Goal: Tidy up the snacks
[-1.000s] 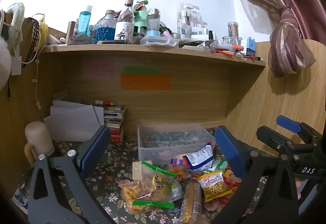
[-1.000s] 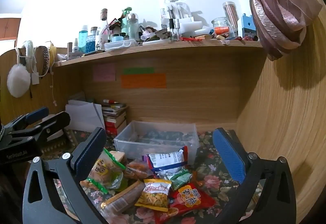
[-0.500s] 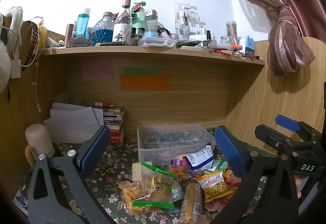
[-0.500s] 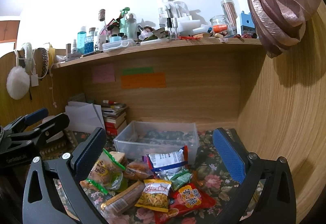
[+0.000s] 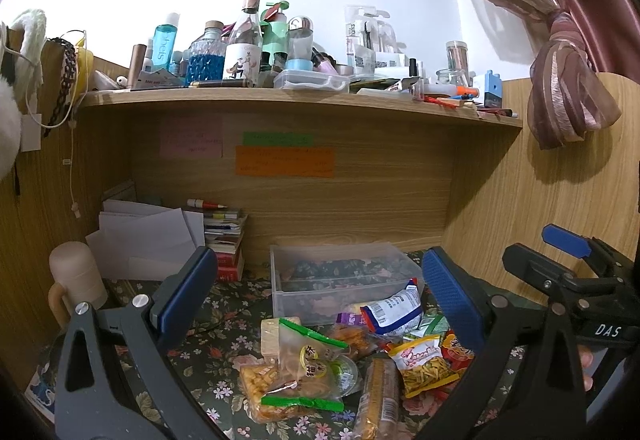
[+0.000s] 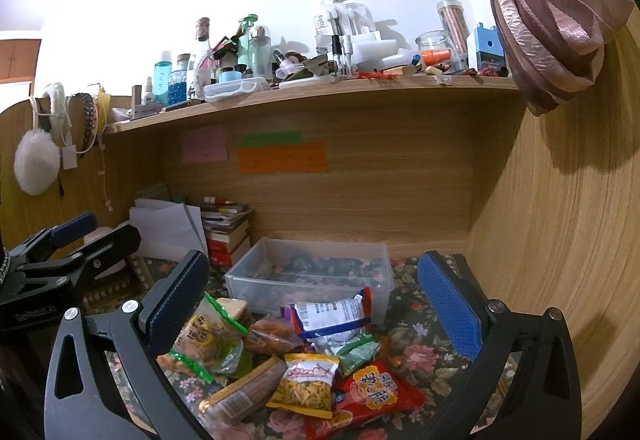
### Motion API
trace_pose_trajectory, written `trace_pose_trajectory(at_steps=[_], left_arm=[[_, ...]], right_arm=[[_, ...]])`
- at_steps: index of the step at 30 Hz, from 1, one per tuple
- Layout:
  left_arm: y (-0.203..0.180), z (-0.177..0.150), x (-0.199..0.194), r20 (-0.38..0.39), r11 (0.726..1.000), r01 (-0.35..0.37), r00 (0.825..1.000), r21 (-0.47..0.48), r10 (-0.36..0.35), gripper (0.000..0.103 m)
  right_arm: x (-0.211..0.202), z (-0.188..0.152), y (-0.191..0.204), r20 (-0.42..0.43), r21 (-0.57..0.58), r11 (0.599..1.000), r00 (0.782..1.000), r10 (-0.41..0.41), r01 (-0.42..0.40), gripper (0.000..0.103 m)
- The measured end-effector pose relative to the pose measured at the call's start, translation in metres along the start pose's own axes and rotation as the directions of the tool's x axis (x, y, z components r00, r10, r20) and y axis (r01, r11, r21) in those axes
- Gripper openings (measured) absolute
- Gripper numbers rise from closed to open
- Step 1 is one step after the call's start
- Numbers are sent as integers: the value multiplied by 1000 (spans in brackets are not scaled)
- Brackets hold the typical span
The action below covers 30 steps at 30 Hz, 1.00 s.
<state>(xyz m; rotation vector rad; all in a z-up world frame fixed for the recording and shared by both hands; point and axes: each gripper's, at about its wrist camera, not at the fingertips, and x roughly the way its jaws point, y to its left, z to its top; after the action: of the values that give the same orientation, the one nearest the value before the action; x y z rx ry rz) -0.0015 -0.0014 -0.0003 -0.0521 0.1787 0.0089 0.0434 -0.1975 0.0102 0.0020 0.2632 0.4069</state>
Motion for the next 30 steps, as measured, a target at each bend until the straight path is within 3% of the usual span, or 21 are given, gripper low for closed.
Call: trace_pose_trajectory(at_steps=[30], left_arm=[[1, 1, 0, 8, 1000, -1, 1000, -4, 1, 103]], right_arm=[[-3, 4, 3, 17, -6, 1000, 1000, 10, -10, 103]])
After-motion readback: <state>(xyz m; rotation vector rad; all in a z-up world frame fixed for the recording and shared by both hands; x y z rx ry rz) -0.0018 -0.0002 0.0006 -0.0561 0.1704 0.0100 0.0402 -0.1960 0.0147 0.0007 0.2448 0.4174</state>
